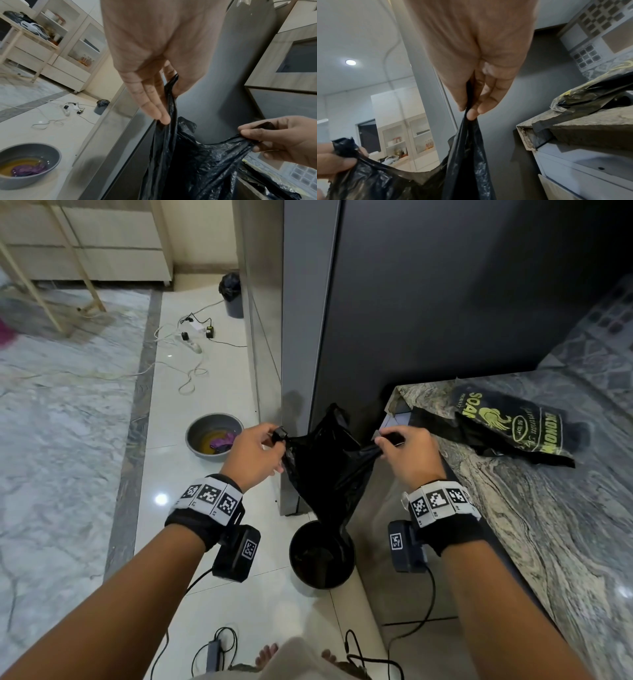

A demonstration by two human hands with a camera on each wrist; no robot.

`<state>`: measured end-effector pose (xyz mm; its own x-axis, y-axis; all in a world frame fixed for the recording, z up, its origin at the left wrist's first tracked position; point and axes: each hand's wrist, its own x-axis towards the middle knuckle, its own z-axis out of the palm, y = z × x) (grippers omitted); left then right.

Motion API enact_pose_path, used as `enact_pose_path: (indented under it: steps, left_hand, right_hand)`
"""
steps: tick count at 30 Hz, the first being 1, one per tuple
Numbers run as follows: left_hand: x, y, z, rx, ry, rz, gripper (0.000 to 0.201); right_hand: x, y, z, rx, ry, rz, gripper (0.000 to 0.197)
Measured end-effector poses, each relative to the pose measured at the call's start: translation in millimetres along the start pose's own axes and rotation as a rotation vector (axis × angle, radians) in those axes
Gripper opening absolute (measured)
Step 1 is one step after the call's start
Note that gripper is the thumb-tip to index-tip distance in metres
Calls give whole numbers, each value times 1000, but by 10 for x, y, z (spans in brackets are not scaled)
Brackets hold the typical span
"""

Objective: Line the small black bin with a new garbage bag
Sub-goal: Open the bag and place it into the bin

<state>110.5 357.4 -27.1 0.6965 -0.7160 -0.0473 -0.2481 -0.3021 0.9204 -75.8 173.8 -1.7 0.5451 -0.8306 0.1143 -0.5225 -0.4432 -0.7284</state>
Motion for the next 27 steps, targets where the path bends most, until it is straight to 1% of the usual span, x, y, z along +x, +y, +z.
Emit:
enact_pose_path:
  steps: [4,11,15,18,22,27]
  left_hand:
    - [-23,-123,19,-26,-25,-37,10]
    - [-92,-299,176,-65,-49,-94,15]
    - [-145,-387,300,-58,-49,-123,15]
    - [-140,-455,417,-29,-60,-141,16]
    - [-97,-548,628,5,-49,-201,16]
    - [-15,-754,989,138,-103,-238,16]
  right_hand:
    - [-48,64,35,-91,-1,-12,18]
    - [-174,253,99,-77,-17,29,8]
    - [-221,385,106,-97,-40,71,12]
    - [-210,517,123,-106,-94,123,16]
    - [-120,806,217,-100,-164,181,15]
    - [30,1200,395,-125,-308,231,19]
